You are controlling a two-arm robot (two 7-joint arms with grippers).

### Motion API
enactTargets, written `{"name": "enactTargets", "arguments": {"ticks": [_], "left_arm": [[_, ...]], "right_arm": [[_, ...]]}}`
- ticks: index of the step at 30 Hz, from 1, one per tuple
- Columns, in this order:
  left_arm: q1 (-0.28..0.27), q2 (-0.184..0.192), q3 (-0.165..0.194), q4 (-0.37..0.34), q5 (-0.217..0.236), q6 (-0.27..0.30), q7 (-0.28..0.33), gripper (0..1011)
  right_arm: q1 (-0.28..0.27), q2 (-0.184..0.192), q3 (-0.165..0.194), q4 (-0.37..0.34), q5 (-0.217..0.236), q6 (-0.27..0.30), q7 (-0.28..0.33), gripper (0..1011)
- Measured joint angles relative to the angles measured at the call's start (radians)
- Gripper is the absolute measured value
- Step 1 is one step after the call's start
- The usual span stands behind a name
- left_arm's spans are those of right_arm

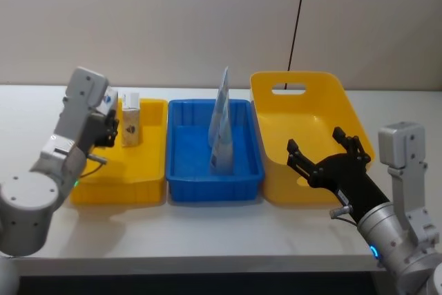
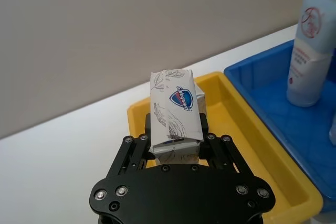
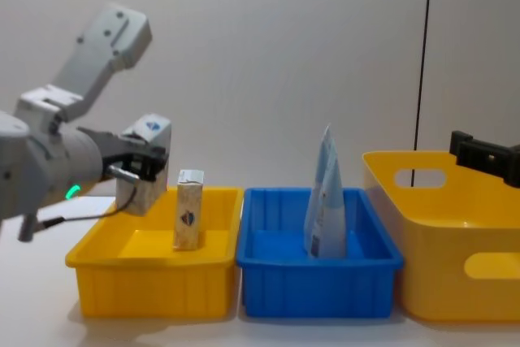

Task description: Bimanual collaborative sorting of washing and personal care products

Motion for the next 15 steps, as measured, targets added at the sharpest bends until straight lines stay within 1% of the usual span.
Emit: {"name": "enactTargets", "arguments": {"ticks": [2,3,5,6,7,8,9,10,14,15], "left_arm": [[0.01,0.018,-0.001,-0.033,0.0,-0.002,-0.015,387],[0.019,0.033,-0.002,-0.059,0.0,-0.005,-0.031,387],[0.026,0.048,-0.003,-0.084,-0.002,-0.008,-0.051,387],[0.035,0.065,-0.005,-0.111,-0.004,-0.011,-0.068,387],[0.037,0.069,-0.005,-0.118,-0.005,-0.012,-0.077,387],[0.045,0.086,-0.006,-0.143,-0.009,-0.016,-0.097,387],[0.045,0.086,-0.006,-0.143,-0.009,-0.016,-0.097,387],[0.051,0.101,-0.007,-0.166,-0.013,-0.019,-0.116,387],[0.062,0.133,-0.01,-0.209,-0.026,-0.028,-0.168,387],[0.066,0.147,-0.011,-0.227,-0.031,-0.032,-0.188,387]], "right_arm": [[0.0,0.0,0.0,0.0,0.0,0.0,0.0,1002],[0.0,0.0,0.0,0.0,0.0,0.0,0.0,1002],[0.0,0.0,0.0,0.0,0.0,0.0,0.0,1002],[0.0,0.0,0.0,0.0,0.0,0.0,0.0,1002],[0.0,0.0,0.0,0.0,0.0,0.0,0.0,1002],[0.0,0.0,0.0,0.0,0.0,0.0,0.0,1002],[0.0,0.0,0.0,0.0,0.0,0.0,0.0,1002],[0.0,0.0,0.0,0.0,0.0,0.0,0.0,1002],[0.0,0.0,0.0,0.0,0.0,0.0,0.0,1002],[0.0,0.0,0.0,0.0,0.0,0.0,0.0,1002]]}}
